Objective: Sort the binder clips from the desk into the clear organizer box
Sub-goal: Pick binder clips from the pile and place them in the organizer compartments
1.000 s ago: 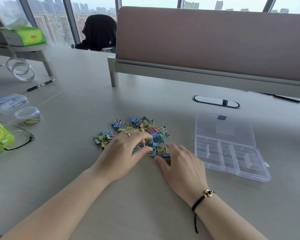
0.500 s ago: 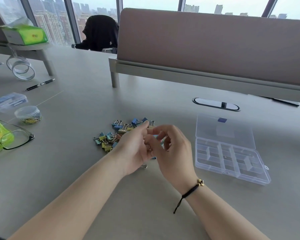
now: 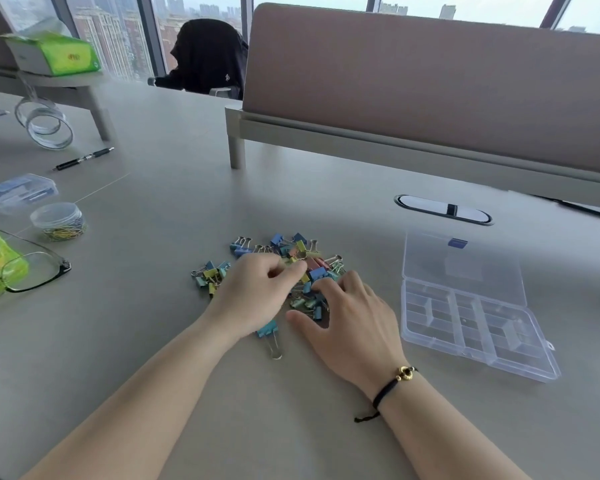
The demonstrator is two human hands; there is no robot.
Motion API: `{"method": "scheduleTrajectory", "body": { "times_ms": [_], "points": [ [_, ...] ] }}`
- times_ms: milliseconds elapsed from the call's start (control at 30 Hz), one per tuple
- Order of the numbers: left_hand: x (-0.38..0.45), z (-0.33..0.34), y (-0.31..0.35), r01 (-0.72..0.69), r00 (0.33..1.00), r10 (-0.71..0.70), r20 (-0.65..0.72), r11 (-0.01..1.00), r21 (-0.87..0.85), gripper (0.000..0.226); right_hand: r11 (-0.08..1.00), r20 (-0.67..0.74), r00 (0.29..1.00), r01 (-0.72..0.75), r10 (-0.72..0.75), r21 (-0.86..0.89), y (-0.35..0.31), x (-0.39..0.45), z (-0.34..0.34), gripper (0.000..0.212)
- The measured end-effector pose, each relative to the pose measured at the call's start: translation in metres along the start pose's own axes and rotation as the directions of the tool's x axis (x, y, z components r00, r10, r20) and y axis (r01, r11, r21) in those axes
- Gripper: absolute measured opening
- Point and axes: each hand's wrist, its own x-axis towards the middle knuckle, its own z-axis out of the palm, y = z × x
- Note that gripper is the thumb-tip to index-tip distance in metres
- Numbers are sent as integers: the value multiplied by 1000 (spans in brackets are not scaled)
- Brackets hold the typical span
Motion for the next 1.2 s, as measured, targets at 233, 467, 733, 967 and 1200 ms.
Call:
{"method": "scheduleTrajectory", "body": {
  "times_ms": [233,467,733,967,1200],
  "points": [
    [-13,31,-4,-157,968,210,-141,936,315,49,995,-49,995,82,-84,-52,-4,9,5,52],
    [-8,30,-11,-109,942,286,-173,753,649,35,993,-76,991,111,-113,-30,0,7,10,28],
    [-4,26,-18,-139,901,369,-226,742,656,41,991,-12,991,135,-135,-12,2,1,5,24],
    [-7,14,-5,-304,821,296,-488,950,66,40,994,64,993,94,-97,46,2,2,1,48],
    [-6,21,-7,-269,875,219,-432,961,-57,40,987,5,987,161,-161,13,1,8,2,36]
  ]
}}
